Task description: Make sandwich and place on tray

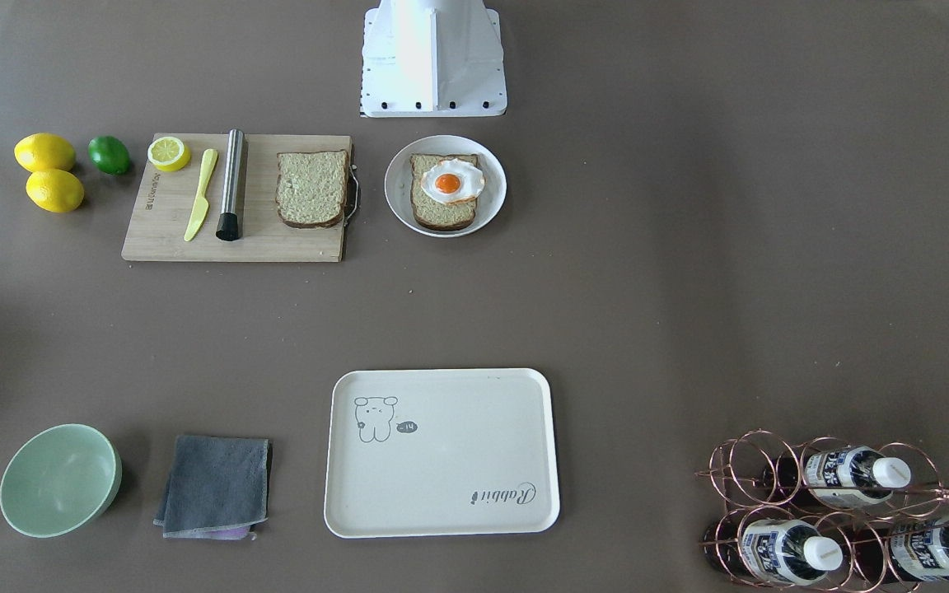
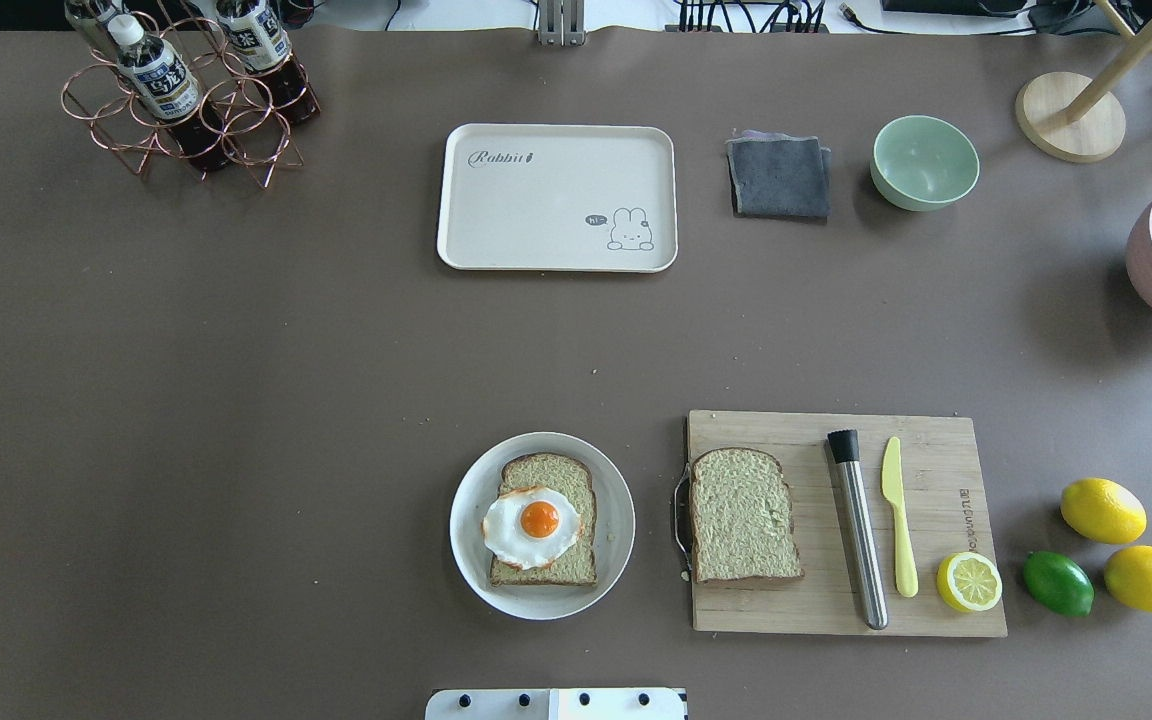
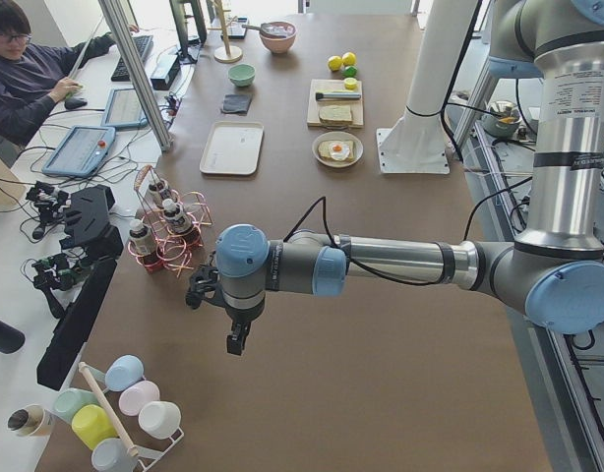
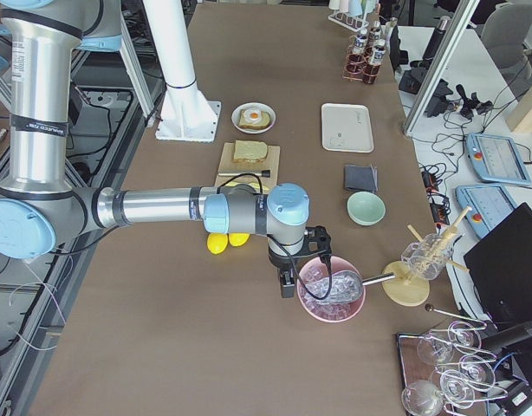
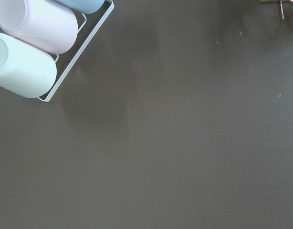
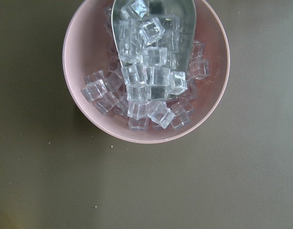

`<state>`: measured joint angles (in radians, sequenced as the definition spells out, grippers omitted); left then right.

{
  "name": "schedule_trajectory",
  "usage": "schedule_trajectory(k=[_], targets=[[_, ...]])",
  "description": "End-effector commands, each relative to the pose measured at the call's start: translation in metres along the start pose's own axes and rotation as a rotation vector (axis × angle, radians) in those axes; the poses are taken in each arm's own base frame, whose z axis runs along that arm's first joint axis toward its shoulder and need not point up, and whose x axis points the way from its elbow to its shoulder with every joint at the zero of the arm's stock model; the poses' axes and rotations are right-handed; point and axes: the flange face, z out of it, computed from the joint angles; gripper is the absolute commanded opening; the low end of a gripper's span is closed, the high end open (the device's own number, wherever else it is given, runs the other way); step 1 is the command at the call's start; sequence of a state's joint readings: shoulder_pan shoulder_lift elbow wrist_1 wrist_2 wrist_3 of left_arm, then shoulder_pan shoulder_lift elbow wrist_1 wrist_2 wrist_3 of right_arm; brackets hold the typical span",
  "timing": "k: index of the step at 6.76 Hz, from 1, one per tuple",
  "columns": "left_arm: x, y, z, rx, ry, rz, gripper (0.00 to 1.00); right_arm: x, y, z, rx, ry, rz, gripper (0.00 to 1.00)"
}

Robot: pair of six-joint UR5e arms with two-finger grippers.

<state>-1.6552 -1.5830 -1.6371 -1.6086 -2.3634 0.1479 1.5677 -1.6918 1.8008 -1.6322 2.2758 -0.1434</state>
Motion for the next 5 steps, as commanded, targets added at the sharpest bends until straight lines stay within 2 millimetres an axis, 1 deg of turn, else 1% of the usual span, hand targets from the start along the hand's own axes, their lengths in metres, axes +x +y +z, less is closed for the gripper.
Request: schedule_trajectory(k=[1, 2, 3, 4, 5], targets=[[0.018, -0.029, -0.017, 0.044, 0.045, 0.014, 0.98, -0.032, -0.017, -0.036, 0.08, -0.013, -0.062, 1.0], [0.04, -0.057, -0.034, 0.081, 0.065, 0.068, 0.98, -0.057, -0.023, -0.044, 0.096, -0.033, -0.11, 1.0], [0.053, -0.062, -0.028, 0.106, 0.069, 0.12, 0.98, -0.092, -0.049, -0.051, 0.112, -0.107, -0.114, 1.0], [0.06, -0.062, -0.019, 0.1, 0.073, 0.143, 0.99, -0.122, -0.054, -0.052, 0.118, -0.167, -0.058, 1.0], [0.062, -0.063, -0.015, 0.094, 0.076, 0.147, 0.99, -0.152, -0.057, -0.043, 0.135, -0.228, 0.009, 1.0]])
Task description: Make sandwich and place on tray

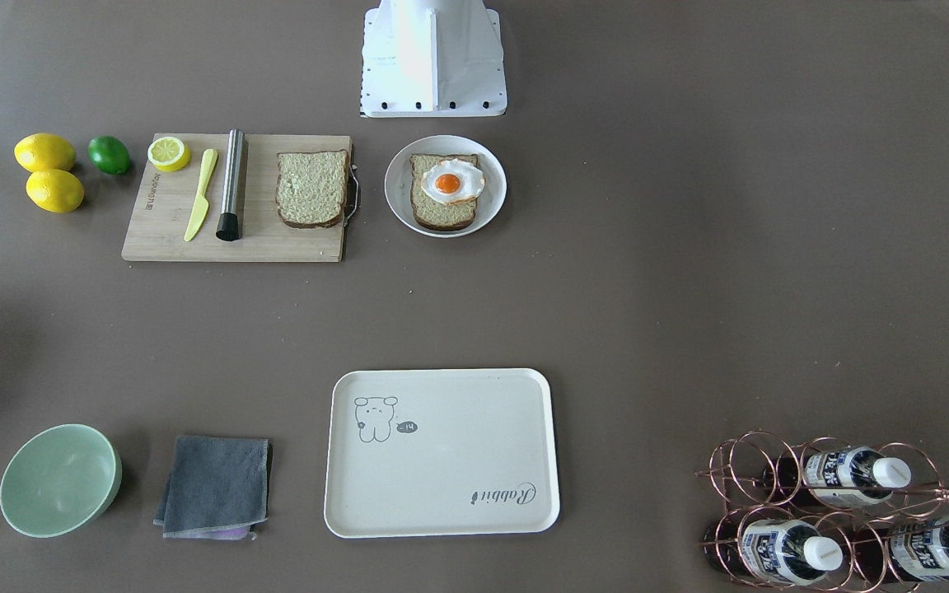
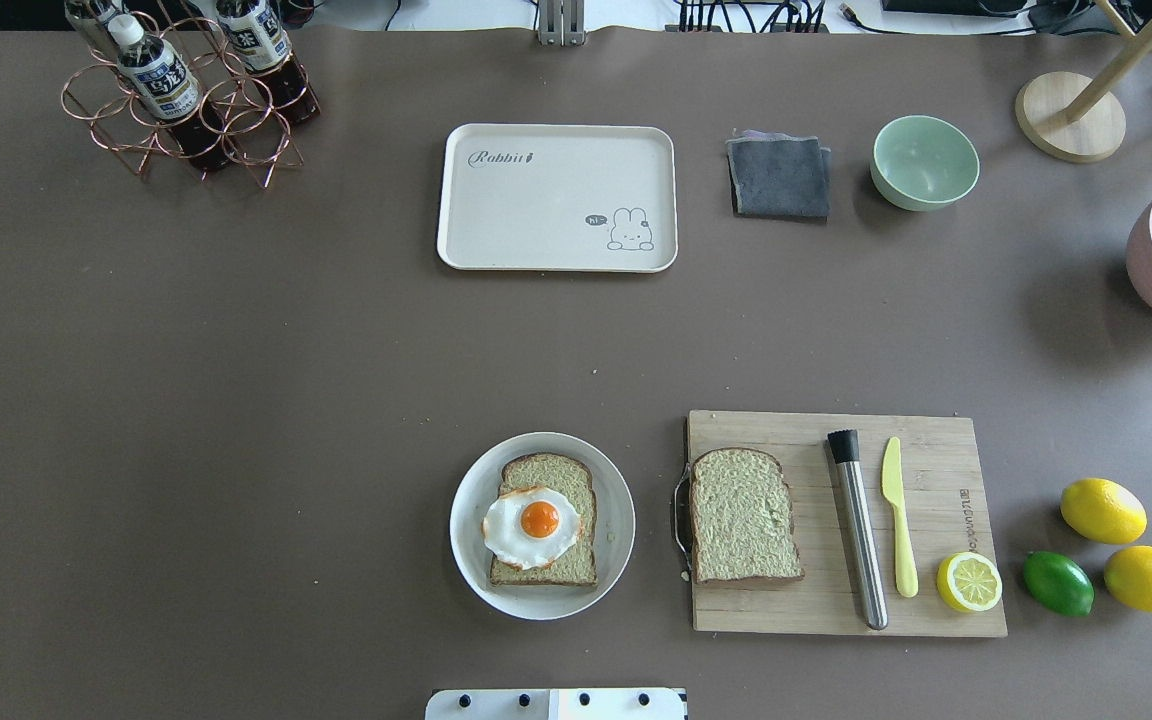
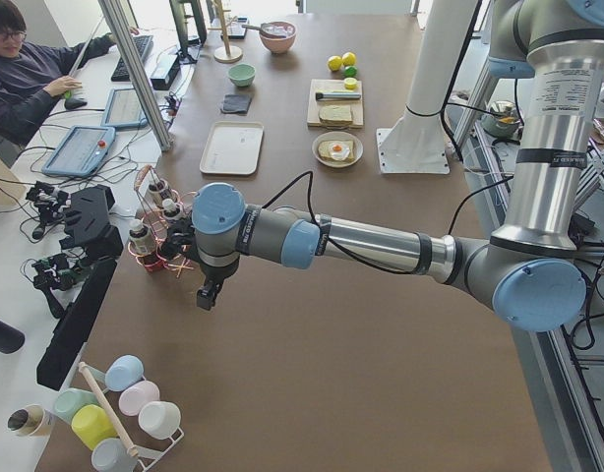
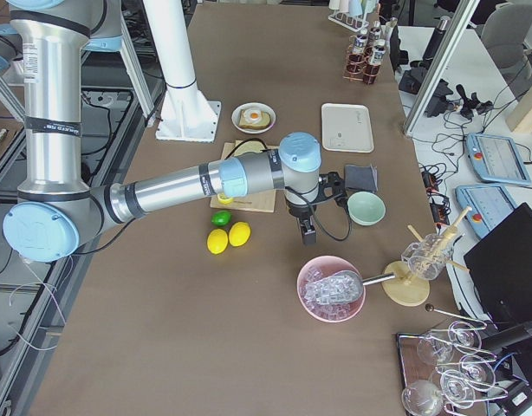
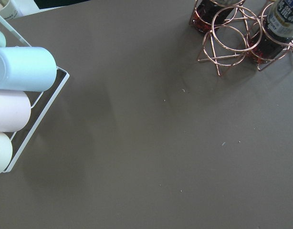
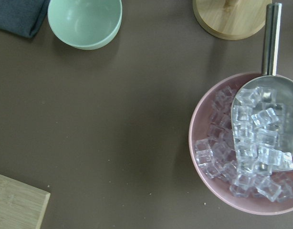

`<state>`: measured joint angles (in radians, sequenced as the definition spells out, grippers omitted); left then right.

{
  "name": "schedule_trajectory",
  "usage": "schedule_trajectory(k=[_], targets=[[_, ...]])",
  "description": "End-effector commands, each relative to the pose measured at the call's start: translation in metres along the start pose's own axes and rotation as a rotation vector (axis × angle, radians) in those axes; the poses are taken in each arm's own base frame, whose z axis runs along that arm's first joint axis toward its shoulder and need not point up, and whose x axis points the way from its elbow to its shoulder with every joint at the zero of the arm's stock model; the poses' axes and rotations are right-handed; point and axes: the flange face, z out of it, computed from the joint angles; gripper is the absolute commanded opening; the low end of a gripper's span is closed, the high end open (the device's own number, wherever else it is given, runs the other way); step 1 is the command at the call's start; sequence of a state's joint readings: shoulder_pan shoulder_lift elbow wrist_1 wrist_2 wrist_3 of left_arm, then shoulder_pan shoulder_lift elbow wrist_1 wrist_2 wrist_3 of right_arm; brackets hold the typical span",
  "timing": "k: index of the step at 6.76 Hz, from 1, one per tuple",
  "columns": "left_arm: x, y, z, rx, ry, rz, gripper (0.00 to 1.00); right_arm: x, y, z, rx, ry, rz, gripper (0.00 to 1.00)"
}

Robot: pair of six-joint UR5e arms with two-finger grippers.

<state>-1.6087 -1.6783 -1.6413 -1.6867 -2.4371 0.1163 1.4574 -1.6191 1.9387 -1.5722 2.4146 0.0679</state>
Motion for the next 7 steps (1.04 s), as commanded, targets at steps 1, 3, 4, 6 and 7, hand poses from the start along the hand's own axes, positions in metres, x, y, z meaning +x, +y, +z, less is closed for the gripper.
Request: schedule_trajectory(k=[1, 3, 4, 6, 7], targets=[[0.008, -0.002, 0.005, 0.0, 0.01, 0.006, 0.99, -0.07, -0.005, 0.035, 0.033, -0.114, 0.131, 1.0], [0.012, -0.004, 0.003, 0.006, 0.01, 0.014, 0.99, -0.155, 0.001, 0.095, 0.02, -0.152, 0.172, 1.0], [0.014, -0.005, 0.001, 0.01, 0.009, 0.018, 0.99, -0.201, 0.012, 0.129, 0.039, -0.155, 0.203, 1.0], [0.016, -0.007, 0.0, 0.012, 0.01, 0.022, 0.99, -0.267, 0.048, 0.185, 0.025, -0.127, 0.212, 0.98], [0.017, -0.008, 0.001, 0.023, 0.008, 0.037, 0.99, -0.293, 0.063, 0.191, 0.022, -0.143, 0.219, 0.98]])
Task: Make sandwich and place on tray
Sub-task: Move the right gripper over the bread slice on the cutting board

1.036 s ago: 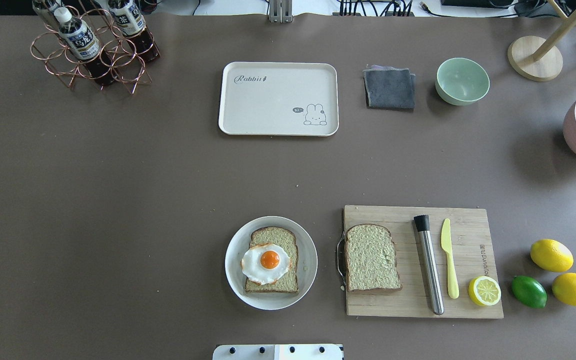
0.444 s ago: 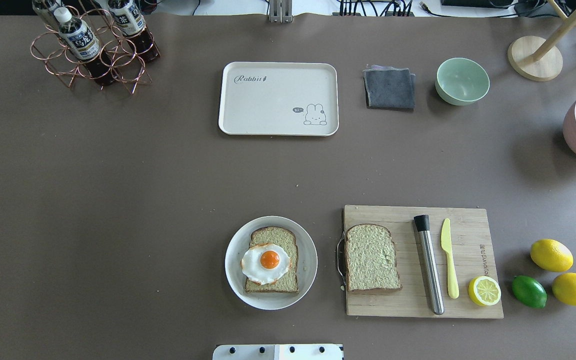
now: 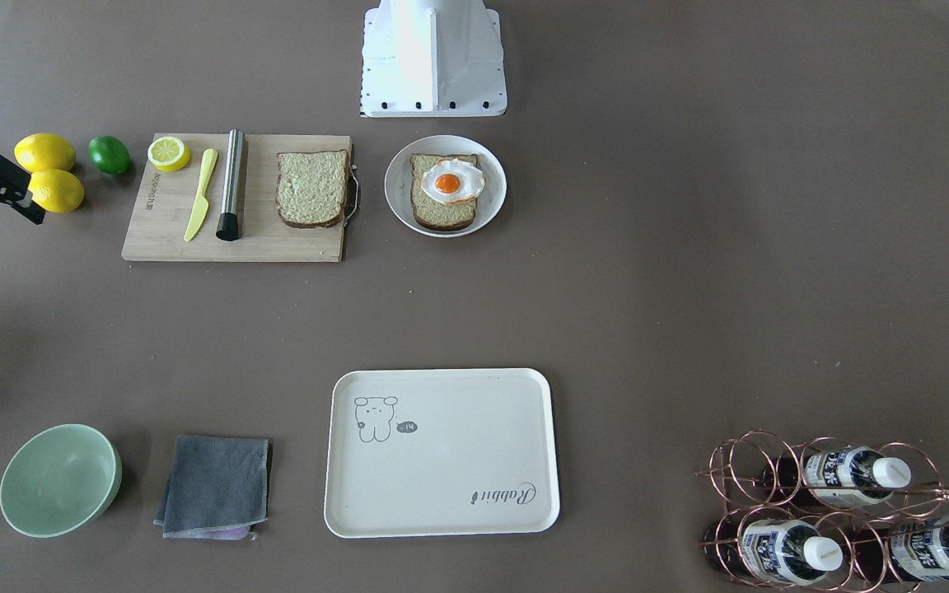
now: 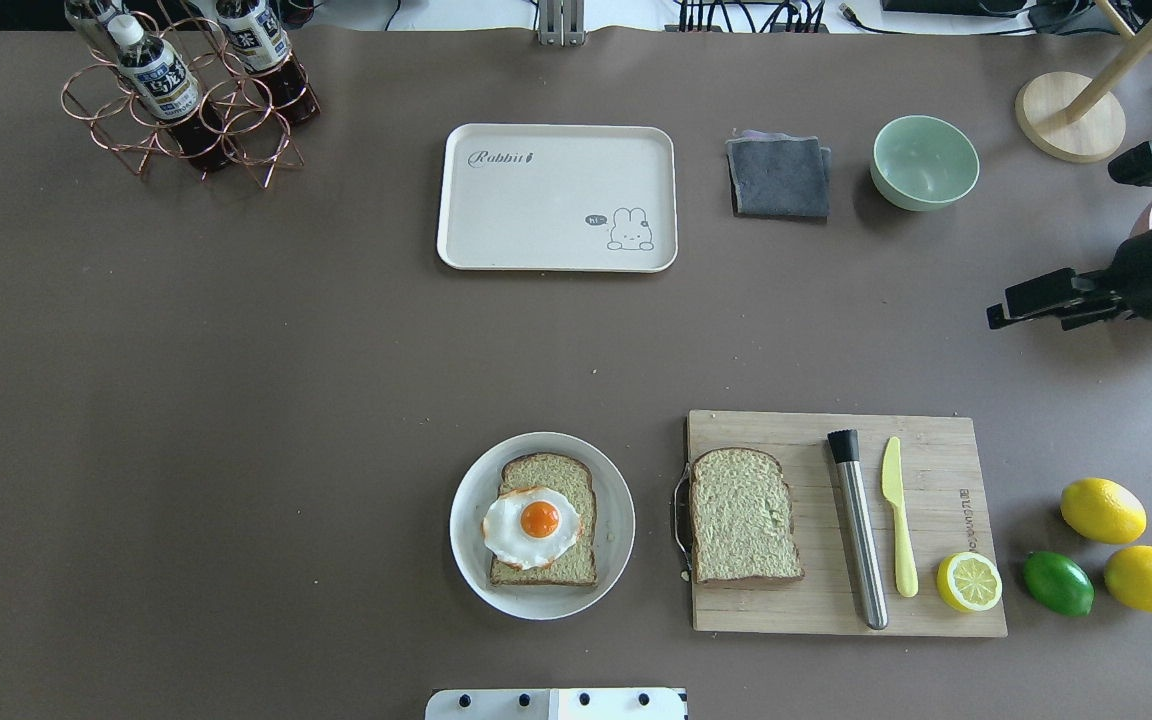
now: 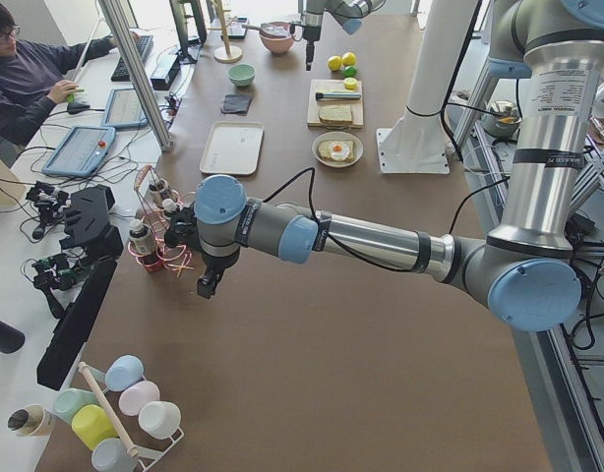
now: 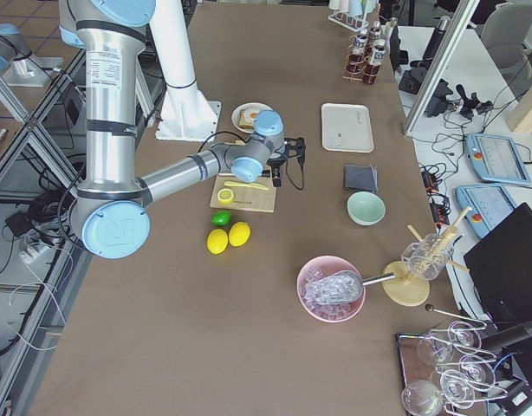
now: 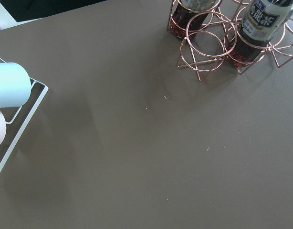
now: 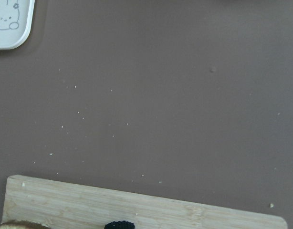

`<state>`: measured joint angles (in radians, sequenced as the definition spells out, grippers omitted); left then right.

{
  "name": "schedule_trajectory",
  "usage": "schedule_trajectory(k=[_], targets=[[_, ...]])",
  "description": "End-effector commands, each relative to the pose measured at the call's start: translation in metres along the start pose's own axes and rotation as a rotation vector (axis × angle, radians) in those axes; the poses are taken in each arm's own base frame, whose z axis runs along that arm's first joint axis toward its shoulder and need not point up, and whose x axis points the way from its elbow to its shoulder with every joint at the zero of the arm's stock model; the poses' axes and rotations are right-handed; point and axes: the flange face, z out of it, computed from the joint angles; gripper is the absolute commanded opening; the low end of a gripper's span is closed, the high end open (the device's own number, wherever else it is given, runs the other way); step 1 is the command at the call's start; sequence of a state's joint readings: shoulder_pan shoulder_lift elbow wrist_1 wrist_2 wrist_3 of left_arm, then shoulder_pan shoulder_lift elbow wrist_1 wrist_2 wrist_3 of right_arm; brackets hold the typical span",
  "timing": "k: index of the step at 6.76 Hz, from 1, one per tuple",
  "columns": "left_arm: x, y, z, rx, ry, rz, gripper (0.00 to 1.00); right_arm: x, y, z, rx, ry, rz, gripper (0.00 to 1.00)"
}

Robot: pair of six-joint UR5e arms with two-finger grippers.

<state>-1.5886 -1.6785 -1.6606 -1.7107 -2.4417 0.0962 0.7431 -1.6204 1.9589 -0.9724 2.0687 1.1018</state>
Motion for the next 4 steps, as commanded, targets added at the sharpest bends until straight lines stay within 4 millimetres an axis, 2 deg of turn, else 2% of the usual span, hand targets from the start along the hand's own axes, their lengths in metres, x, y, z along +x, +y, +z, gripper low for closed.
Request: schedule_trajectory(k=[1, 2, 3, 4], targets=[[0.002, -0.001, 0.002, 0.007, 0.0, 0.015, 0.99, -0.056, 0.054, 0.025, 0.002, -0.027, 0.04, 0.97], [0.003, -0.002, 0.001, 0.009, 0.0, 0.017, 0.99, -0.087, 0.08, 0.042, 0.022, -0.038, 0.051, 0.94], [0.003, -0.002, 0.001, 0.013, -0.002, 0.022, 0.99, -0.105, 0.096, 0.057, 0.029, -0.037, 0.027, 0.87], [0.004, -0.002, 0.001, 0.017, -0.002, 0.027, 0.99, -0.113, 0.1, 0.069, 0.023, -0.037, 0.019, 0.76]])
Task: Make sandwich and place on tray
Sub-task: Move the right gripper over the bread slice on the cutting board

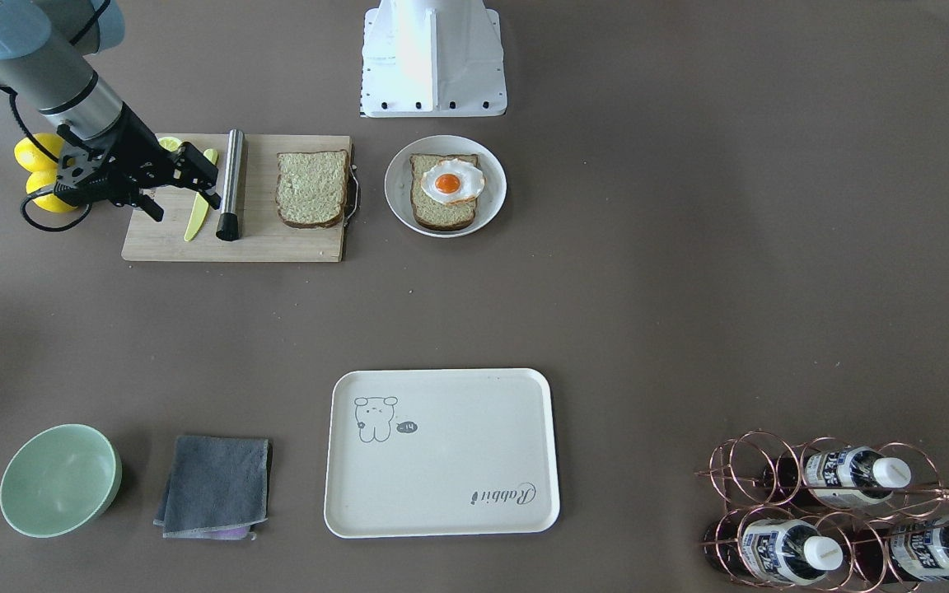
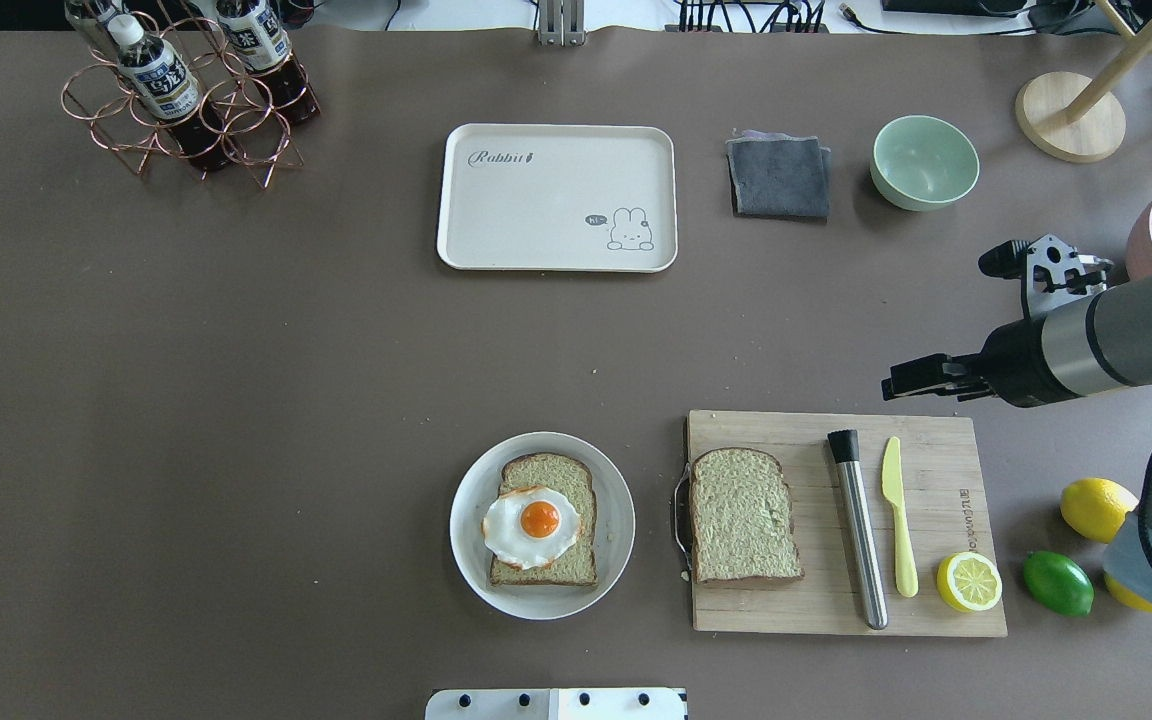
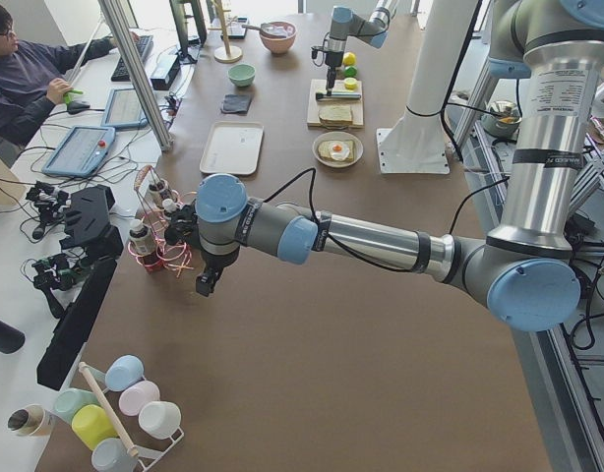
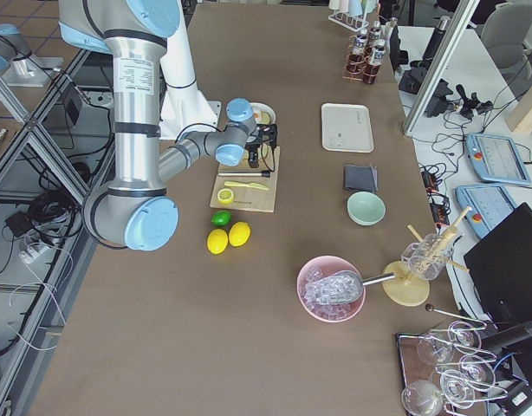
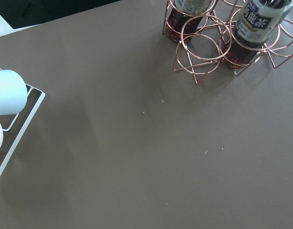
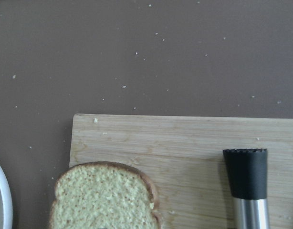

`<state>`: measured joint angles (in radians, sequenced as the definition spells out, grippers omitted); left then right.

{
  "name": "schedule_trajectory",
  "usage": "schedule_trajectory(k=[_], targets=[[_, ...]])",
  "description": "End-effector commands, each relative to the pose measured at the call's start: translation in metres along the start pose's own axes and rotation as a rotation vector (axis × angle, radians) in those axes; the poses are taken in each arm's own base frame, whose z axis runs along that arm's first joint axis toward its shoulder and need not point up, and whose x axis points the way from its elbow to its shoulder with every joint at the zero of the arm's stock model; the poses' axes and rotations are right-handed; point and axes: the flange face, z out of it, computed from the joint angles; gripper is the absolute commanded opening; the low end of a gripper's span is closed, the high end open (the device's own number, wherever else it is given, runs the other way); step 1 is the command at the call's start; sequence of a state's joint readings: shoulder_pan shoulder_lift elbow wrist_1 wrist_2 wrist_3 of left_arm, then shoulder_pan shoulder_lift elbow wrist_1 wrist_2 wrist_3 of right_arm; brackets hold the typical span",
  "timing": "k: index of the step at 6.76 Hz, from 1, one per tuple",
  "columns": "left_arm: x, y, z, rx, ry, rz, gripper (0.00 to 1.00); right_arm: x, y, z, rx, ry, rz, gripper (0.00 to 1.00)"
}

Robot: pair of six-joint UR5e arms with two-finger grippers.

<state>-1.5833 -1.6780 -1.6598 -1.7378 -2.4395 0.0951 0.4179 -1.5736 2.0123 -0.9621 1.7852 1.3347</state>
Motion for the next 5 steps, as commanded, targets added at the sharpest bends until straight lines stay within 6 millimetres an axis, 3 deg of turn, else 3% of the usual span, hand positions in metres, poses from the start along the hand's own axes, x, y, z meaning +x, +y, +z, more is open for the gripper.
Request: schedule_trajectory(k=[1, 2, 5], targets=[[0.0, 0.0, 0.0, 0.003, 0.001, 0.004, 0.99, -0.013, 0.015, 0.022, -0.01, 0.005, -0.013, 0.69], [0.0, 0.001, 0.0, 0.002, 0.001, 0.004, 0.99, -0.016, 0.014, 0.023, -0.011, 0.002, -0.015, 0.63], [0.0, 0.001, 0.0, 0.002, 0.001, 0.004, 0.99, -0.025, -0.002, 0.039, 0.006, 0.004, -0.016, 0.61]])
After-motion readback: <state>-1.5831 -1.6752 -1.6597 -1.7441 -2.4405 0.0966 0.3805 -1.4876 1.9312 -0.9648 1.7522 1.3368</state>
